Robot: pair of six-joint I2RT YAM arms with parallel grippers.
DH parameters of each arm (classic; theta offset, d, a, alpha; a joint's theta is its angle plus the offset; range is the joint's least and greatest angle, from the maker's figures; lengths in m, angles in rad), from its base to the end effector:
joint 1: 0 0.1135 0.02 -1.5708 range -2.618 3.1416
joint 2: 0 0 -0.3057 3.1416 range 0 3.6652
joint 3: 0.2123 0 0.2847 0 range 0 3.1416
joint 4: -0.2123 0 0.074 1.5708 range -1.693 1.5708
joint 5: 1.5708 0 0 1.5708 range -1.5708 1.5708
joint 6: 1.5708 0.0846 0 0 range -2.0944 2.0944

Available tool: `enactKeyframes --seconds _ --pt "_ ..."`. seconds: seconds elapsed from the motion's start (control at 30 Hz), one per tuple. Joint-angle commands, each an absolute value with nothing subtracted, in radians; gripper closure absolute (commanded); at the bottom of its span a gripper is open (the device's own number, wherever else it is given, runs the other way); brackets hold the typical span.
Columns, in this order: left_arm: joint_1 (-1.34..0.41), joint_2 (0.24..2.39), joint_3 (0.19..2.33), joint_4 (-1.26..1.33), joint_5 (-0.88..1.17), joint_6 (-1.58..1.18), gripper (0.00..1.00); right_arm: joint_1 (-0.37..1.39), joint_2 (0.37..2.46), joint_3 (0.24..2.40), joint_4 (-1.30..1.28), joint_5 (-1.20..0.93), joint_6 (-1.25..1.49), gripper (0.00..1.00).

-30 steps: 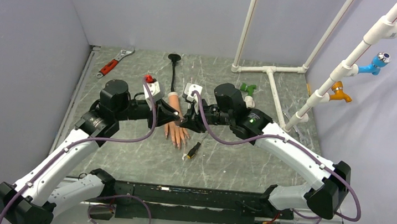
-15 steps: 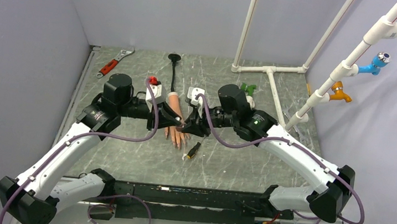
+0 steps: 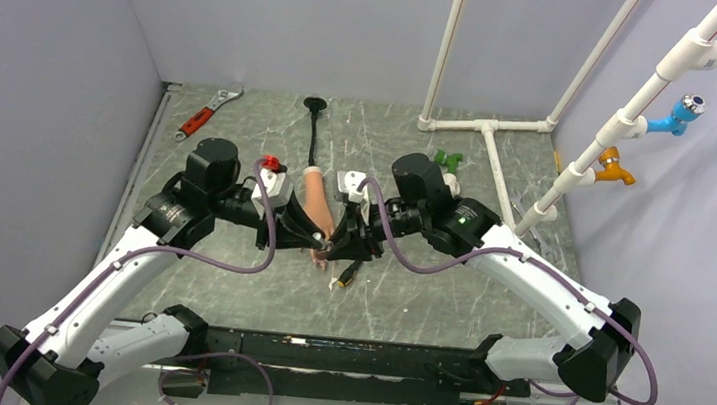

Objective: Paint the nails
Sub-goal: Screw the nail polish bottle.

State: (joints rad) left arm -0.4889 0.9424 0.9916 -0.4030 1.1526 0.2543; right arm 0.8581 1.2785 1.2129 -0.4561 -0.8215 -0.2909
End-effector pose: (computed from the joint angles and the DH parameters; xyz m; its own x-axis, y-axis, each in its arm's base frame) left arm 0.1552 -0.1702 0.3969 -0.0577 0.1464 -0.9875 0.9940 -0.0836 -0.0704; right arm 0.1674 0.2884 0.3823 -0.0453 -0.3512 -0.9352 -0.9848 -0.1416 0.1009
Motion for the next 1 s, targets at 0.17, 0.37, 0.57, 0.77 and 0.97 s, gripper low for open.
enactKeyframes --seconds 0.17,0.37,0.57,0.77,0.97 --pt "-0.493 0.940 1.009 -0.419 1.174 0.270 0.65 0.858 1.297 1.289 -0.477 -0.924 -0.352 1.00" --pt "-0.475 0.884 0.978 -0.355 1.050 0.225 0.01 0.858 1.282 1.270 -0.450 -0.880 -0.337 1.00" --pt "-0.457 0.768 0.883 -0.174 0.832 0.095 0.01 0.859 1.269 1.244 -0.356 -0.659 -0.253 1.00" --pt "-0.453 0.813 0.886 -0.145 0.760 -0.050 0.01 0.859 1.208 1.191 -0.244 -0.469 -0.193 1.00" --pt "-0.448 0.854 0.912 -0.152 0.714 -0.094 0.14 0.859 1.235 1.208 -0.262 -0.410 -0.185 1.00"
